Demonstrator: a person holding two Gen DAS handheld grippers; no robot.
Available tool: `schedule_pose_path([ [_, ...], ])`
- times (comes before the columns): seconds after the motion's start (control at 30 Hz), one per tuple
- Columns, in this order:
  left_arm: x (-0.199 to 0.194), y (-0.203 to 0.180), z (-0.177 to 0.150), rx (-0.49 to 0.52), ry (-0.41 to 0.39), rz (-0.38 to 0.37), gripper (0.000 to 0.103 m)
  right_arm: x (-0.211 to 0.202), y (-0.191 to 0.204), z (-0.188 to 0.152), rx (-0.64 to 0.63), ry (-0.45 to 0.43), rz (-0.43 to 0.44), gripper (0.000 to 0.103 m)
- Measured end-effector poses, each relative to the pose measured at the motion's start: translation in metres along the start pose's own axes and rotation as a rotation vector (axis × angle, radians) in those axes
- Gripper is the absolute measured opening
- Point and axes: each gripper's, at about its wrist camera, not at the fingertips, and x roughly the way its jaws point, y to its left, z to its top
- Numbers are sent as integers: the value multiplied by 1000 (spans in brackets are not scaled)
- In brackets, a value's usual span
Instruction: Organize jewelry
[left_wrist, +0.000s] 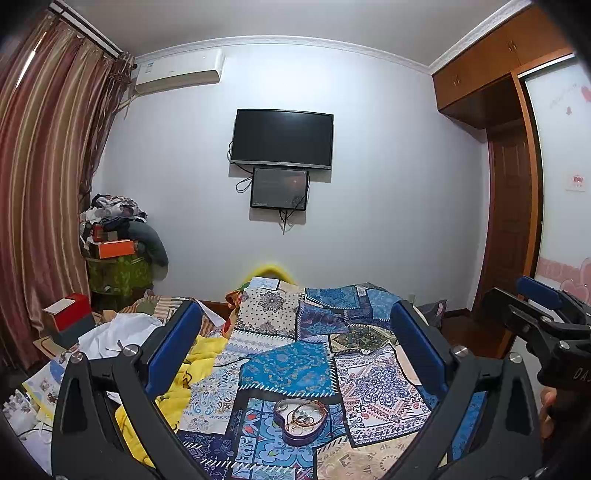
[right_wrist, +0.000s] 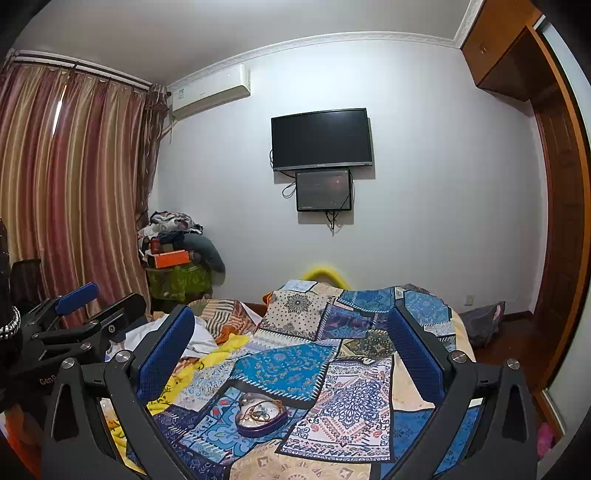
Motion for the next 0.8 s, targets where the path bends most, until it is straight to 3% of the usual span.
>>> schedule_pose_path([
  [0.8, 7, 4, -4, -22, 35, -12, 103, 4, 1, -3, 9, 9, 9, 103],
])
